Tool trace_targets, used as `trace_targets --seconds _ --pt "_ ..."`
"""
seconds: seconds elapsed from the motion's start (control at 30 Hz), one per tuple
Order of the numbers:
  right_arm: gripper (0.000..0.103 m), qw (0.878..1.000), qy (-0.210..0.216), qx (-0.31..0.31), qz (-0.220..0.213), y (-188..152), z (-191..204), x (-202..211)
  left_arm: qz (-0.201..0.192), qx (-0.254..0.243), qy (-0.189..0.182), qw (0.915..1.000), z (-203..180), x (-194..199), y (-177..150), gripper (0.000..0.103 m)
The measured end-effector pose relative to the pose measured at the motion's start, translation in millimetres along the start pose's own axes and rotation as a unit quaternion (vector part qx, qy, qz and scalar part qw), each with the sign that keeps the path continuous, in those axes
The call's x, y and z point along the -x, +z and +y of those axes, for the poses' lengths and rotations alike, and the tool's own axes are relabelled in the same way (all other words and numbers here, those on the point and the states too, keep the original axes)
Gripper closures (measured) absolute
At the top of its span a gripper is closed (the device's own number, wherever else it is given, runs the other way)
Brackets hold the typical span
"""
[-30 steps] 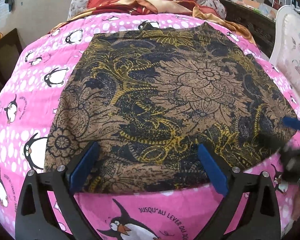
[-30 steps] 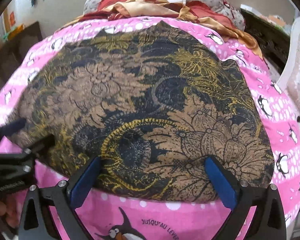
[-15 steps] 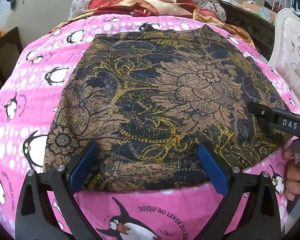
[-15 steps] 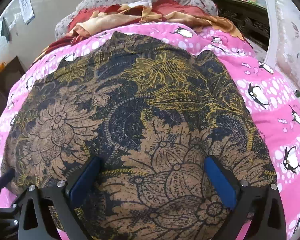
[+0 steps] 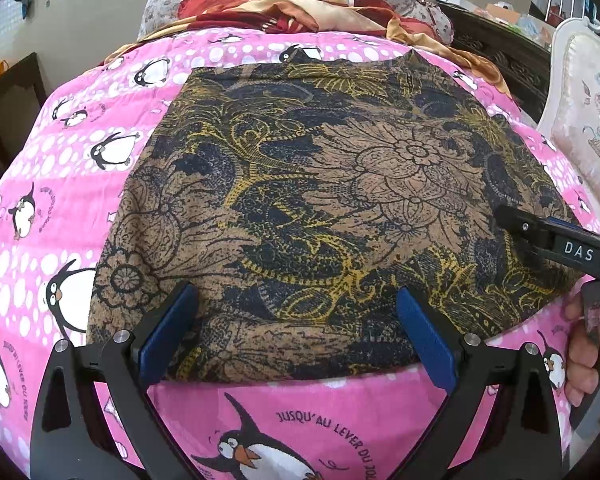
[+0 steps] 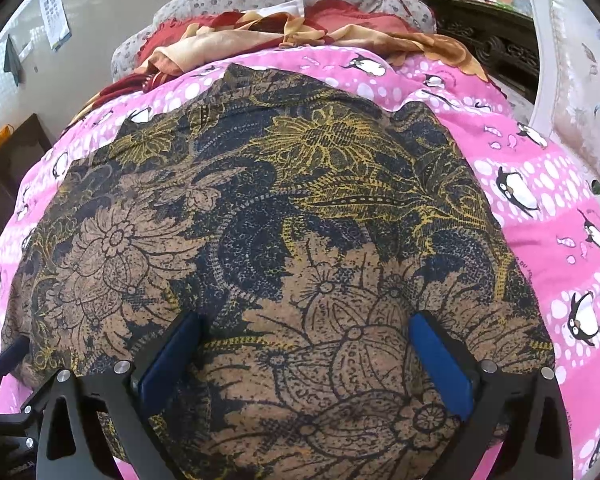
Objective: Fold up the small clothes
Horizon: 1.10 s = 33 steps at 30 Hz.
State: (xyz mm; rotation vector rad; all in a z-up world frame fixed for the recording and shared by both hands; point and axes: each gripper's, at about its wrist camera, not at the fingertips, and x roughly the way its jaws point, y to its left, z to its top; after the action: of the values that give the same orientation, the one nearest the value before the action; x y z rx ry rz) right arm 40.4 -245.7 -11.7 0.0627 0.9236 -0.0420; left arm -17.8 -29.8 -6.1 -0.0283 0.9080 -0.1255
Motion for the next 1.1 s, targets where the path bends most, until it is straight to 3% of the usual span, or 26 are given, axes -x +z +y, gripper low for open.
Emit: trace_targets --seconds 0.07,0.1,0.2,0.3,0.33,0.37,0.43,0.6,0.67,0.83,0.9,0.97,1.03,1.07,1.1 --pt "0.000 1.000 0.000 0.000 -0.001 0 -1 0 -0.001 0.019 -0.021 0.9996 5 14 -3 0.004" --pt "0.000 1.000 0.001 0.000 -0.002 0 -1 0 -0.013 0.033 -0.058 0.9977 10 29 -9 0.004" --pt "0.000 1.000 0.003 -0.001 -0.003 1 -2 0 -0.041 0.059 -0.115 0.9908 26 55 -29 0.004" --pt "0.000 1.000 0.004 -0.002 -0.004 0 -2 0 -0.026 0.125 -0.137 0.9823 56 54 -52 0.004" --pt "0.000 1.000 0.004 -0.002 -0.004 -1 -2 0 -0.022 0.154 -0.166 0.9737 67 50 -59 0.004" --pt "0.000 1.000 0.004 -0.002 -0.004 0 -2 0 -0.043 0.168 -0.187 0.9670 73 54 -62 0.004" --pt "0.000 1.000 0.004 -0.002 -0.004 -1 -2 0 -0.029 0.201 -0.210 0.9564 81 50 -58 0.004" --pt "0.000 1.000 0.005 -0.003 -0.004 -1 -2 0 -0.004 0.299 -0.260 0.9180 104 26 -30 0.003" --pt "0.000 1.000 0.006 -0.004 -0.004 -1 -2 0 0.009 0.340 -0.270 0.9008 112 18 -20 0.001" --pt "0.000 1.000 0.006 -0.004 -0.005 -1 -2 0 0.012 0.437 -0.306 0.8455 141 10 -12 0.001" --pt "0.000 1.000 0.007 -0.005 -0.005 -1 -2 0 -0.001 0.447 -0.327 0.8327 145 10 -10 0.001" --pt "0.000 1.000 0.008 -0.005 -0.005 -1 -2 0 -0.001 0.418 -0.346 0.8402 132 10 -4 0.001" --pt "0.000 1.000 0.009 -0.006 -0.005 -1 -2 0 0.022 0.360 -0.357 0.8615 112 6 5 0.001" --pt "0.000 1.000 0.009 -0.006 -0.006 -1 -2 0 0.023 0.350 -0.348 0.8695 110 4 9 0.001" --pt "0.000 1.000 0.010 -0.007 -0.006 -1 -2 0 0.016 0.360 -0.334 0.8712 117 2 11 0.001"
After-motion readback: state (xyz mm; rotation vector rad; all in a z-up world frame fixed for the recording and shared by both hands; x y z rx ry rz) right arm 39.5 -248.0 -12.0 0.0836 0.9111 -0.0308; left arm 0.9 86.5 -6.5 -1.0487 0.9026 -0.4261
